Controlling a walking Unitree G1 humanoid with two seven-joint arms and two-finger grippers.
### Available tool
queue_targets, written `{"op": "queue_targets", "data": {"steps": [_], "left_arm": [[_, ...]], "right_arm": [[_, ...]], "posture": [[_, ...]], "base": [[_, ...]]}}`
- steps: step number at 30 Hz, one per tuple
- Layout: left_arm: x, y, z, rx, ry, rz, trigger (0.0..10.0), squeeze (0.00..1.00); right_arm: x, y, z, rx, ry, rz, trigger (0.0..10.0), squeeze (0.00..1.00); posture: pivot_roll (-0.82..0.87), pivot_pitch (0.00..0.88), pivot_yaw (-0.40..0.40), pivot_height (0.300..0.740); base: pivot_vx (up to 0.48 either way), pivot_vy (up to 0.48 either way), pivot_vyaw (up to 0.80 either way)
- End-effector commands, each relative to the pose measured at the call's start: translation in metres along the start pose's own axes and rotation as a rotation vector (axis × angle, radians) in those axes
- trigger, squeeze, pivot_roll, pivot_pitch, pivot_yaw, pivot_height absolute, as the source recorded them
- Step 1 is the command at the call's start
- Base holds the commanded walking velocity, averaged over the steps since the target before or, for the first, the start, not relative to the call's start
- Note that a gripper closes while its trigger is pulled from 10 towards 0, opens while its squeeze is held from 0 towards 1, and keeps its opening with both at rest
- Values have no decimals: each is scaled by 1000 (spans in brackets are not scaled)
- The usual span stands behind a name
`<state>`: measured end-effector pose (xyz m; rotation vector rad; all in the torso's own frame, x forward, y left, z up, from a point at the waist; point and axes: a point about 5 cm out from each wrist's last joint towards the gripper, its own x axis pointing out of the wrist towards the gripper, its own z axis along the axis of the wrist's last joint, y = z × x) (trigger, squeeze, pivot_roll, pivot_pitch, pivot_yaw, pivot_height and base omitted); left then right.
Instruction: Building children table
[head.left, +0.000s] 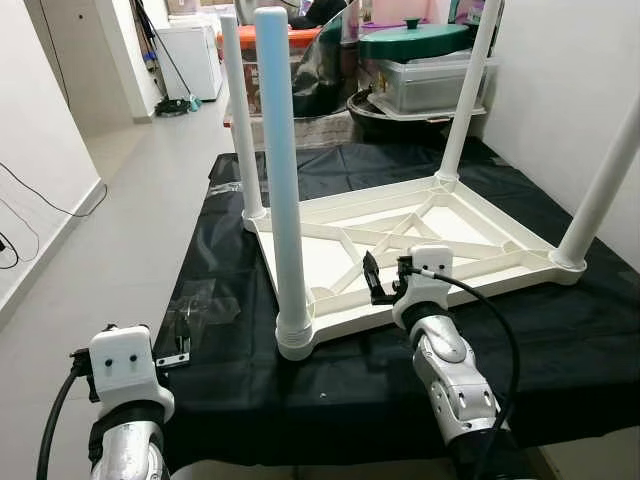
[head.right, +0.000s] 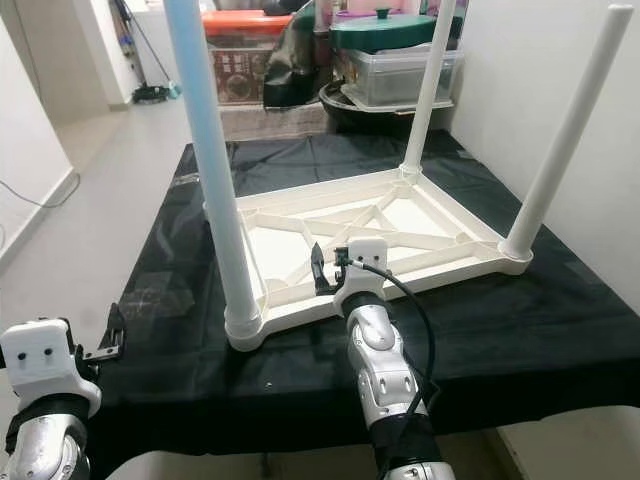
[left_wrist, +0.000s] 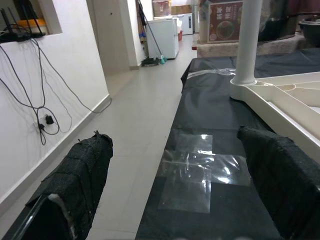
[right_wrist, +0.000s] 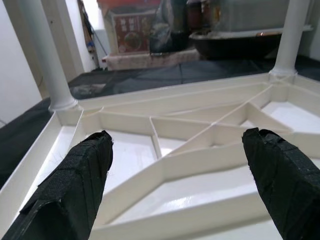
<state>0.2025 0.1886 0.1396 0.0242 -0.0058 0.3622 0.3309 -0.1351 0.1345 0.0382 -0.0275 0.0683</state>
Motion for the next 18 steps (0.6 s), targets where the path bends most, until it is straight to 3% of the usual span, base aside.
{"op": "queue_targets", "data": {"steps": [1, 8, 12, 13, 18], "left_arm": [[-1, -1, -2, 0, 7, -5, 10000, 0], [-2, -5, -3, -13, 14, -26, 10000, 0], [-4, -9, -8, -20, 41, -65, 10000, 0], [-4, -9, -8, -20, 41, -65, 10000, 0], [-10, -14, -19, -16, 97, -163, 10000, 0]], "right_arm": [[2, -4, 1, 11, 8, -23, 10000, 0], [8, -20, 3, 32, 15, -115, 10000, 0], [9, -45, -2, 46, 37, -131, 10000, 0], [9, -45, -2, 46, 37, -131, 10000, 0], [-2, -76, -1, -28, 18, -60, 10000, 0]], "posture": [[76, 0, 3, 740], [74, 0, 6, 740], [79, 0, 1, 740], [79, 0, 1, 740], [65, 0, 5, 740]], "base": [[0, 0, 0], [0, 0, 0], [0, 0, 0], [0, 0, 0], [0, 0, 0]]}}
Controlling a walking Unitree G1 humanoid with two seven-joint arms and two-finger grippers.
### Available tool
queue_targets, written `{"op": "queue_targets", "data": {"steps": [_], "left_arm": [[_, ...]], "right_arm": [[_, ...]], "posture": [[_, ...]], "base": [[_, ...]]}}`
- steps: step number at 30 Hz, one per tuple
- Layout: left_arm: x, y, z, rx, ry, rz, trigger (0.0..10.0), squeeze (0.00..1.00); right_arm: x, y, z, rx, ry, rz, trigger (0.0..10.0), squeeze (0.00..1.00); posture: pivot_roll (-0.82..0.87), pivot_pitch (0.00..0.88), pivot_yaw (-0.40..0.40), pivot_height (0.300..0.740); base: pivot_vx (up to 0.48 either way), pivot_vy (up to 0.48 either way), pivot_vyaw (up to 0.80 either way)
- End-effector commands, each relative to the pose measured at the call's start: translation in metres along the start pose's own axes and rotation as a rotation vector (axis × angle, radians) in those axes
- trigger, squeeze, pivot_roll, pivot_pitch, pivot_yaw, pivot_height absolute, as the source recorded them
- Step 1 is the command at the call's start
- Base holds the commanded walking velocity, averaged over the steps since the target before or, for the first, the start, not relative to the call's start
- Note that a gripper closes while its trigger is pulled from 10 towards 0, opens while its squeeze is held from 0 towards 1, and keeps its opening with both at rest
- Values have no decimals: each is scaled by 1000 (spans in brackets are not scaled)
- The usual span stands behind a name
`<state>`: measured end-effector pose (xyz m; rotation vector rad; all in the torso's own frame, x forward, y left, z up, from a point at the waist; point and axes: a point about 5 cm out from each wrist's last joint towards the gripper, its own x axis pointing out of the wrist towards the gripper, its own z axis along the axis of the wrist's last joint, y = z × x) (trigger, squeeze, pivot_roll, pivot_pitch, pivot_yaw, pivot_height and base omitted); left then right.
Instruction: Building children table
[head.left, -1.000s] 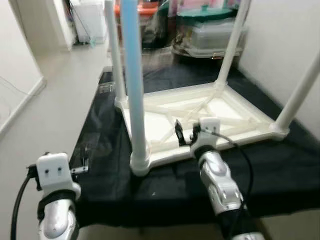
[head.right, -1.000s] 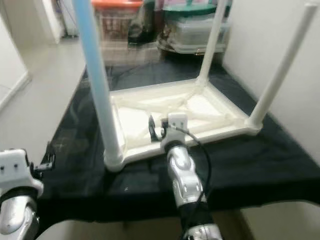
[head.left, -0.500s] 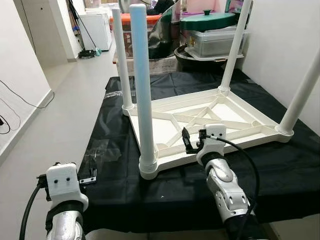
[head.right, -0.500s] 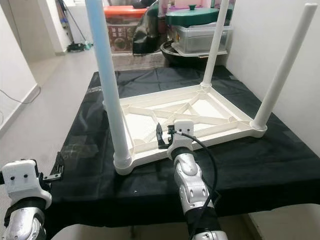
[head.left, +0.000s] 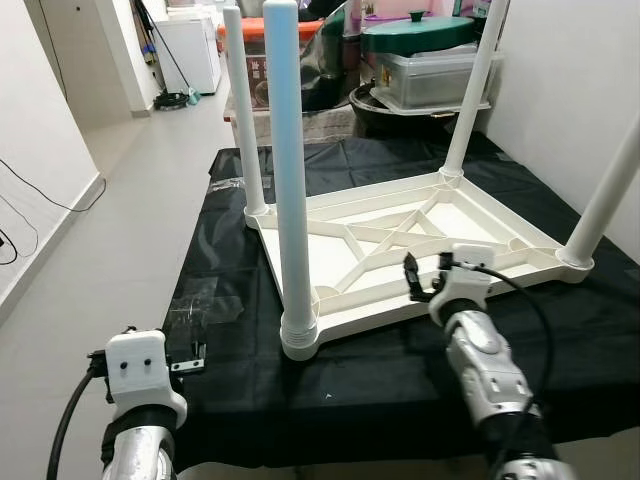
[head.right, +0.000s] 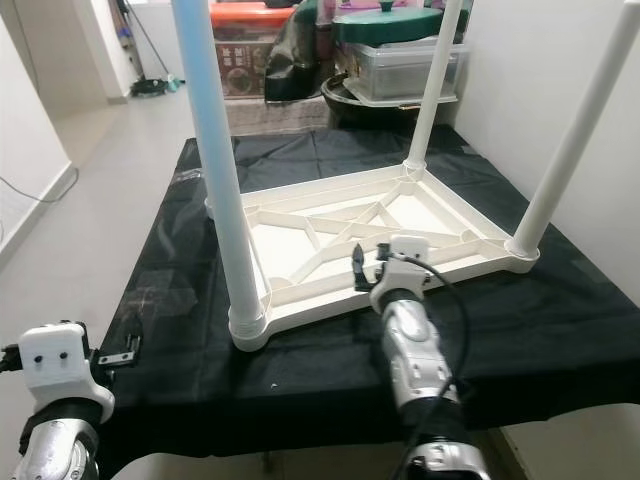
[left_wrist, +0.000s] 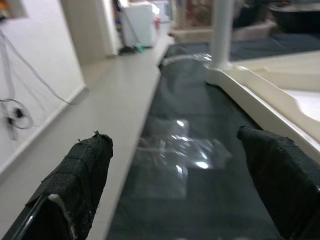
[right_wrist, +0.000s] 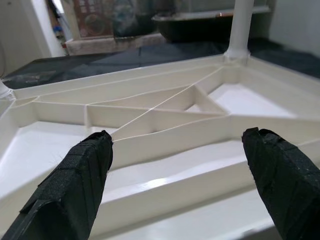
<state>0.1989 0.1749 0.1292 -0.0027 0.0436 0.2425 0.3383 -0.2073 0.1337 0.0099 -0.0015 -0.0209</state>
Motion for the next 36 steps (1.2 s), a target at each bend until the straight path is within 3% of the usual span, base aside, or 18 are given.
{"op": "queue_targets", "data": {"steps": [1, 2, 5, 6, 9, 11, 20, 31, 36], "left_arm": [[-1, -2, -9, 0, 45, -43, 10000, 0], [-1, -2, -9, 0, 45, -43, 10000, 0], [-12, -16, -16, -21, 72, -226, 10000, 0], [-12, -16, -16, -21, 72, -226, 10000, 0], [-27, -33, -23, -24, 108, -381, 10000, 0], [-33, -39, -26, -37, 125, -425, 10000, 0], [-38, -46, -32, -18, 141, -470, 10000, 0], [-39, -46, -33, -8, 145, -487, 10000, 0], [-40, -47, -35, -7, 155, -493, 10000, 0]], "right_arm": [[-4, -4, -3, 0, -7, 29, 10000, 0], [-4, -4, -3, 0, -7, 29, 10000, 0], [-24, -10, -4, -17, -16, 114, 10000, 0], [-24, -10, -4, -17, -16, 114, 10000, 0], [-46, 5, -11, 19, 3, 293, 10000, 0], [-50, 5, -13, 42, 8, 311, 10000, 0], [-40, -7, -12, 22, -5, 256, 10000, 0], [-26, -16, -4, 34, 12, 243, 10000, 0], [-23, -14, 1, 64, 87, 515, 10000, 0]], "posture": [[65, 0, 5, 740], [65, 0, 5, 740], [57, 0, 14, 740], [57, 0, 14, 740], [57, 0, 20, 740], [53, 0, 23, 740], [52, 0, 24, 740], [61, 4, 16, 740], [58, 9, 19, 740]], "base": [[0, 0, 0], [0, 0, 0], [0, 0, 0], [0, 0, 0], [0, 0, 0], [0, 0, 0], [0, 0, 711], [0, 0, 0], [0, 0, 0]]}}
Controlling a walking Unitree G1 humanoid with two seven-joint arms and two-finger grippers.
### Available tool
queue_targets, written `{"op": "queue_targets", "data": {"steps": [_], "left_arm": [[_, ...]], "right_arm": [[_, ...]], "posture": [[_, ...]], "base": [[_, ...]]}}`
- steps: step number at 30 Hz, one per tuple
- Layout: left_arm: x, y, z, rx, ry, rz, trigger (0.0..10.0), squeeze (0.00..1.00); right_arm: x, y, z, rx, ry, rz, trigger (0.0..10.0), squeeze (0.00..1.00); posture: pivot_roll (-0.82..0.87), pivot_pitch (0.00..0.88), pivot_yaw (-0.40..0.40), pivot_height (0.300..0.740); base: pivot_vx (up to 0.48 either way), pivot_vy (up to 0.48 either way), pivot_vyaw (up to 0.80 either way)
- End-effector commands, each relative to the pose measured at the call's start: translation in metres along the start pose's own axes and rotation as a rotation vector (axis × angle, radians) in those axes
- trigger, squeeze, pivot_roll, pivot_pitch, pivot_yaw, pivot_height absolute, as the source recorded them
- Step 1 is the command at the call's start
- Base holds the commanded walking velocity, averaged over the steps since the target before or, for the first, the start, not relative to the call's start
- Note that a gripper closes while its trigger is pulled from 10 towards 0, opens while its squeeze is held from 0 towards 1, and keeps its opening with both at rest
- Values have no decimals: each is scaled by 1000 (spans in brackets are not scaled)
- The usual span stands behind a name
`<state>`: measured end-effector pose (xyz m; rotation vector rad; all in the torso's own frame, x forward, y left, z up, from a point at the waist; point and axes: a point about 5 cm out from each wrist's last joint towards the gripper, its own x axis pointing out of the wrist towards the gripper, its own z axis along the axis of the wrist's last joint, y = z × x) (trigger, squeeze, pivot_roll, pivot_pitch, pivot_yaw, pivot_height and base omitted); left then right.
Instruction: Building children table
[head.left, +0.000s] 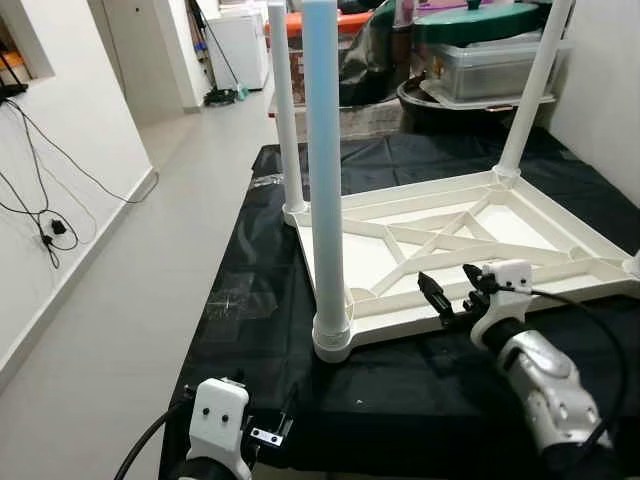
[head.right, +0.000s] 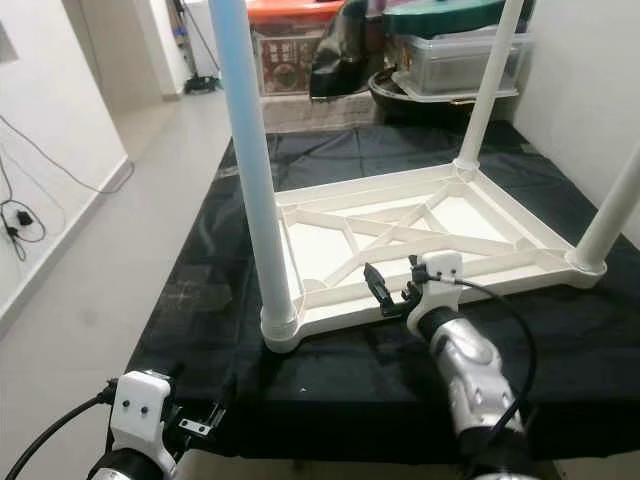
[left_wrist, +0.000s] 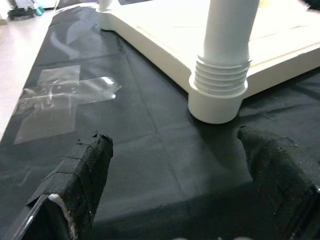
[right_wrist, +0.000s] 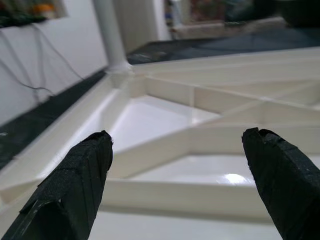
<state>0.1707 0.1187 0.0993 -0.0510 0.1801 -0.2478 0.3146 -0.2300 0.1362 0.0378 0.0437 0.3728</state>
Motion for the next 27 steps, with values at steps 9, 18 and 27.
{"op": "queue_targets", "data": {"steps": [9, 18, 27], "left_arm": [[0, 0, -5, 10, 22, -16, 10000, 0], [-1, 0, -5, 13, 23, -21, 10000, 0], [-1, -1, -4, 19, 18, -23, 10000, 0]], "right_arm": [[-3, 18, 16, -11, 88, 542, 10000, 0], [19, 40, 31, -6, 26, 636, 10000, 1000], [29, 47, 36, 7, 12, 700, 10000, 835]], "posture": [[58, 12, 21, 740], [67, 14, 22, 740], [72, 14, 16, 740]], "base": [[0, 0, 0], [0, 0, 0], [0, 0, 0]]}}
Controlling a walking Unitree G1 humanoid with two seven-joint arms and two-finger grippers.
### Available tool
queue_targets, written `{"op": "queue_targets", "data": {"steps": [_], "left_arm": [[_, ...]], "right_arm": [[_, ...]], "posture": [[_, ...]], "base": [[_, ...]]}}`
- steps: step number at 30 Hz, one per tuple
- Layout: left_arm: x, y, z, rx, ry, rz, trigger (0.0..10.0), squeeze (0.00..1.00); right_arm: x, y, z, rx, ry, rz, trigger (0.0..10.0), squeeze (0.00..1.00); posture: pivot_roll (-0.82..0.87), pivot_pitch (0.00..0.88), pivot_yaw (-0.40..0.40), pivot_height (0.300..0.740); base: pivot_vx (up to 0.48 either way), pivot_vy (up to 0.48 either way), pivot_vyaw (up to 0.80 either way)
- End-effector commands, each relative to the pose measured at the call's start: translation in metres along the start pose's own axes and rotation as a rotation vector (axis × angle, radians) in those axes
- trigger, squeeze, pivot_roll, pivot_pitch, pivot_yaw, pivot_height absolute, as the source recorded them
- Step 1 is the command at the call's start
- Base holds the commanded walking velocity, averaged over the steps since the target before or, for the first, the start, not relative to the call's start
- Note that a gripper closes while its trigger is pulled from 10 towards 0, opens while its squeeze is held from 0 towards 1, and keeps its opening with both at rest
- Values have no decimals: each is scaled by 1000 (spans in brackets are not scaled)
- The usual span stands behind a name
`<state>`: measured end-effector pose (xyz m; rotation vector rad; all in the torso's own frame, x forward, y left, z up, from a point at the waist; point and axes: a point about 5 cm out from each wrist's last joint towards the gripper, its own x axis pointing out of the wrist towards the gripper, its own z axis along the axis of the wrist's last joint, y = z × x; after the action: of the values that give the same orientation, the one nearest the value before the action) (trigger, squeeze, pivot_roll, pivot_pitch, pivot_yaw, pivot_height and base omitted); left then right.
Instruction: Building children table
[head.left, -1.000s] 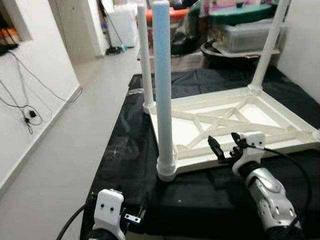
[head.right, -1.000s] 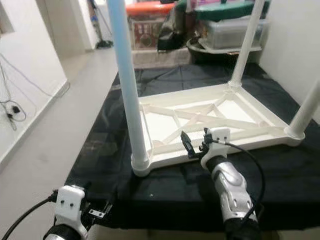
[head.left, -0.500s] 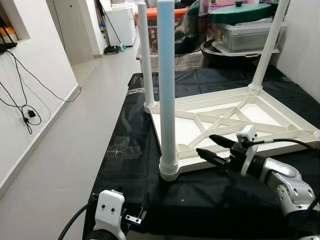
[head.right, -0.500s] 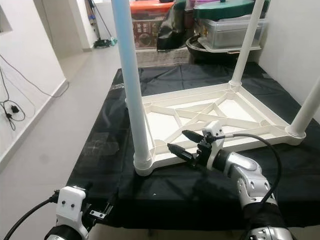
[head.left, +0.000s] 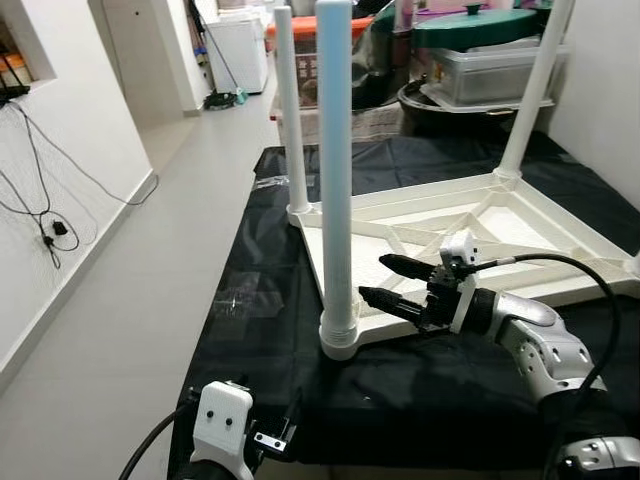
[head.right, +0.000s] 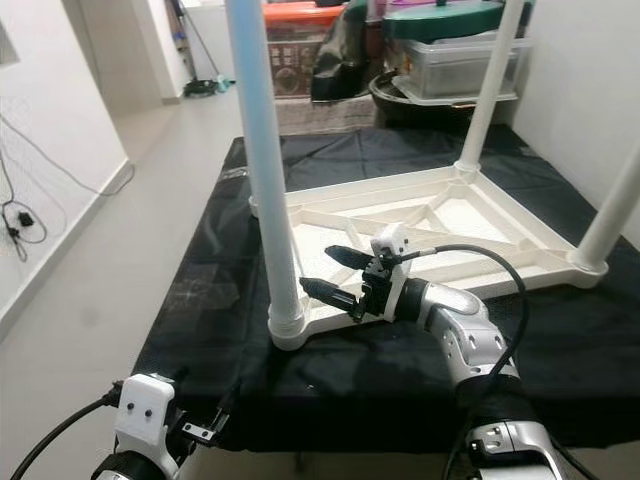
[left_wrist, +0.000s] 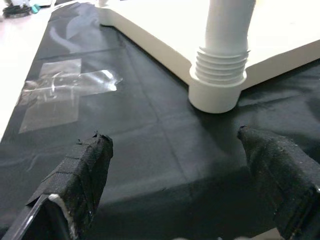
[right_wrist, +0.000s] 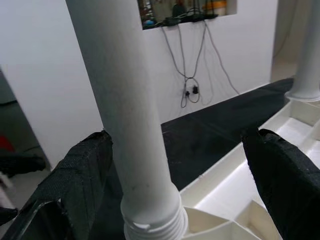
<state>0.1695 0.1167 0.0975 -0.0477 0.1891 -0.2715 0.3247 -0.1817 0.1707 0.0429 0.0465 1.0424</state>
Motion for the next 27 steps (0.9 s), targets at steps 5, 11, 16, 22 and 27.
{"op": "queue_targets", "data": {"steps": [5, 11, 16, 22, 27], "left_arm": [[-1, 0, -3, 17, 9, -6, 10000, 0], [-1, -1, -3, 20, 11, -11, 10000, 0], [-1, -2, -3, 22, 10, -13, 10000, 0], [-2, -4, -3, 26, 13, -14, 10000, 0], [-2, -5, -3, 25, 14, -14, 10000, 0]], "right_arm": [[9, 3, 6, 11, -26, 69, 10000, 0], [21, 9, 8, 13, -41, 130, 10000, 0], [30, 14, 7, 5, -44, 168, 10000, 0], [44, 15, 5, -33, -33, 167, 10000, 0], [48, 10, 8, -49, -41, 133, 10000, 0]], "posture": [[73, 10, 14, 740], [74, 5, 15, 740], [74, 5, 15, 740], [79, 0, 11, 740], [82, 4, 6, 740]], "base": [[0, 0, 0], [0, 0, 0], [0, 0, 0], [0, 0, 0], [0, 0, 0]]}}
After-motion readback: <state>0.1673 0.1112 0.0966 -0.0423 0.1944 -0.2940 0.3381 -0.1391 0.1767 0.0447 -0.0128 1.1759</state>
